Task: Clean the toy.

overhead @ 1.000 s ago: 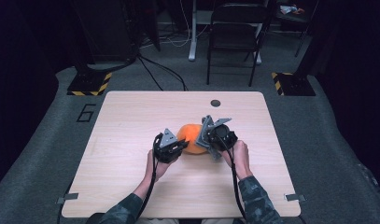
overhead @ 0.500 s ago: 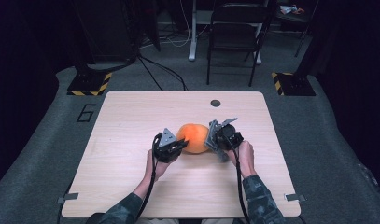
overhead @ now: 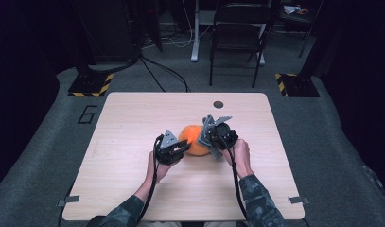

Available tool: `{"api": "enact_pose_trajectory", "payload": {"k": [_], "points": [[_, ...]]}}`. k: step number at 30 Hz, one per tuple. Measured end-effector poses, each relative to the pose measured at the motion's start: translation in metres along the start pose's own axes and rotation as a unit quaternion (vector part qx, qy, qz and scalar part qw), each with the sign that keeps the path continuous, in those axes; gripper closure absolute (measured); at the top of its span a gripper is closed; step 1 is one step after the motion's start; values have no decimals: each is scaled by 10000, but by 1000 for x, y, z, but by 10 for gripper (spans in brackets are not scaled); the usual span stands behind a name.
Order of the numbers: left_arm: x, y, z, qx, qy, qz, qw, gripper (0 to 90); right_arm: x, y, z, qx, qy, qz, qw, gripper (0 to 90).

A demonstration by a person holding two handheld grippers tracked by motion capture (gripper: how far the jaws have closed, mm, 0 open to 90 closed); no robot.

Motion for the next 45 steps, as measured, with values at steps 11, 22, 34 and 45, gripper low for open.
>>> {"api": "enact_pose_trajectory", "payload": {"k": [11,22,34,45], "points": [[-2,12,-14,-226,567,482,9970,499,5,2,-1,22,148,55,9999,740],[-2,12,-16,-157,534,522,9971,819,5,-2,-2,163,225,125,9995,737],[5,1,7,-158,-227,165,9995,833,4,-27,7,526,355,152,9979,736],[9,2,7,-136,-177,139,9997,828,-33,-38,32,741,-229,353,9964,733]]}}
Point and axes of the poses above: each handheld gripper's, and its own axes: y roughly forward along the jaws, z roughly out of its top, x roughly to its right, the point moved 9 cm from there along y, roughly forward along the jaws, and after that the axes turned 11 degrees about x, right-handed, at the moved point
